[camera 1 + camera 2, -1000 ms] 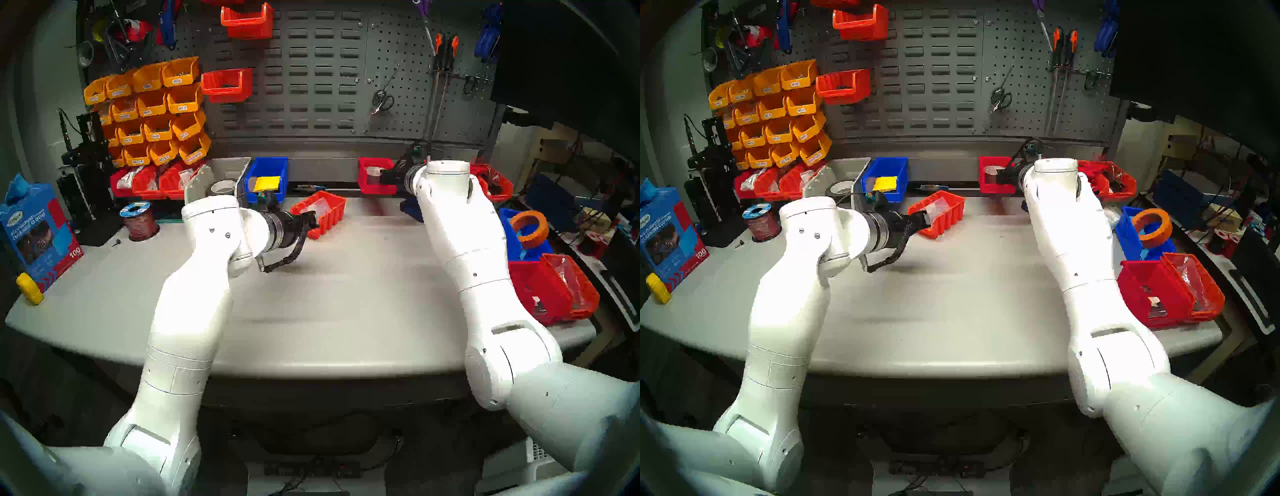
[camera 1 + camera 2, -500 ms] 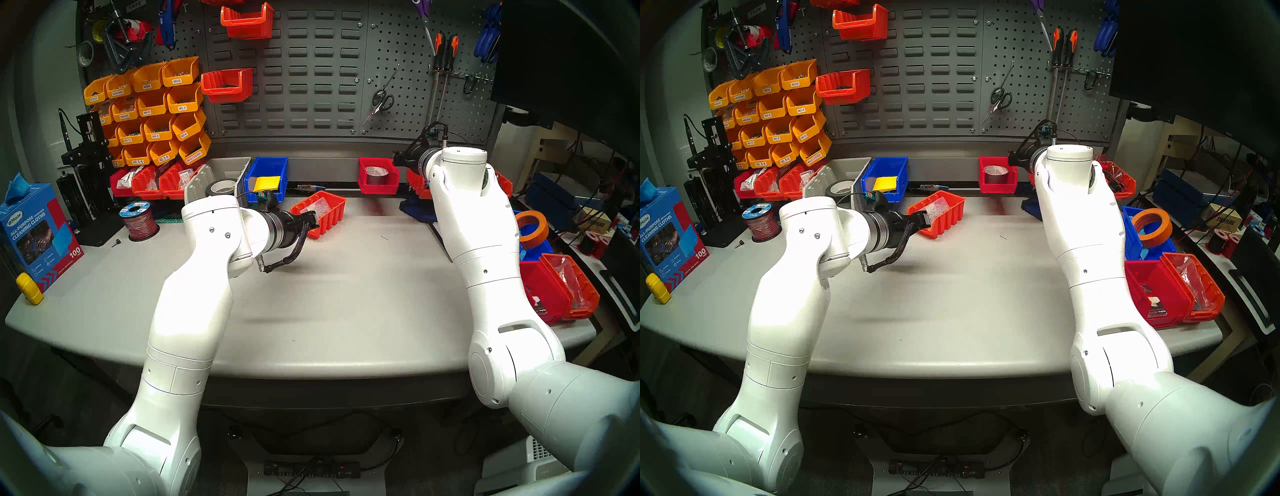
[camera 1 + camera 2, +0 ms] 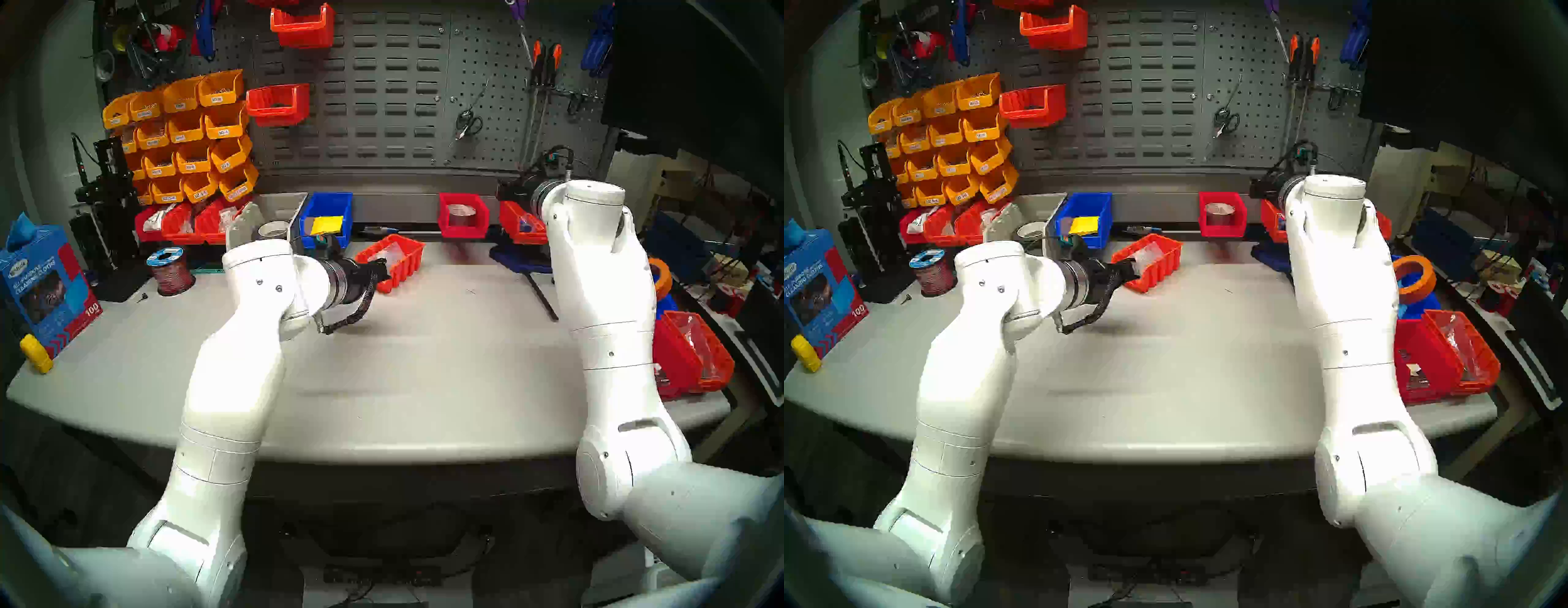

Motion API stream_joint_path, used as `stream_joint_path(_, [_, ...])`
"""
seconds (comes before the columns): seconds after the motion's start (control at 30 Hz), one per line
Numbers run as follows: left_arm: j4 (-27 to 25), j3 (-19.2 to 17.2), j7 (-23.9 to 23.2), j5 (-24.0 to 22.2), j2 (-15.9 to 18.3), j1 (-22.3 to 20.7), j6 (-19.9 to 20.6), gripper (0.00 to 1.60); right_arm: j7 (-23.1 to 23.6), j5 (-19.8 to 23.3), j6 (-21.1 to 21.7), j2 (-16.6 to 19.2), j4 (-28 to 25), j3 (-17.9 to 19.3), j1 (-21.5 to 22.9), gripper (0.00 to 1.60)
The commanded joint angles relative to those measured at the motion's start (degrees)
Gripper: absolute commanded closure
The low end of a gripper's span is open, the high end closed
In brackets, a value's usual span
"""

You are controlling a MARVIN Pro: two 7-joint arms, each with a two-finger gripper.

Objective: Hang all the unorganized tool boxes onto the wall

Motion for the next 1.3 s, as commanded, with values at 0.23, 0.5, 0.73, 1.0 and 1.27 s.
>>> stream_joint_path(0.23, [-0.6,0.0,0.0,0.1,0.0,-0.6,-0.1,0.0,-1.4,2.3,4.6,-0.2,-13.1,4.7,-8.6,0.0])
stream_joint_path(0.5, [-0.5,0.0,0.0,0.1,0.0,-0.6,-0.1,0.0,-2.5,3.8,8.3,-1.7,-18.2,7.4,-14.4,0.0])
stream_joint_path(0.73, [-0.6,0.0,0.0,0.1,0.0,-0.6,-0.1,0.0,-2.5,4.7,7.4,-2.6,-22.0,9.7,-20.8,0.0])
stream_joint_path(1.0, [-0.6,0.0,0.0,0.1,0.0,-0.6,-0.1,0.0,1.0,6.5,2.5,-0.5,-20.0,11.7,-23.8,0.0])
stream_joint_path(1.27, [-0.6,0.0,0.0,0.1,0.0,-0.6,-0.1,0.0,4.7,8.1,0.0,1.5,-16.0,13.8,-22.2,0.0])
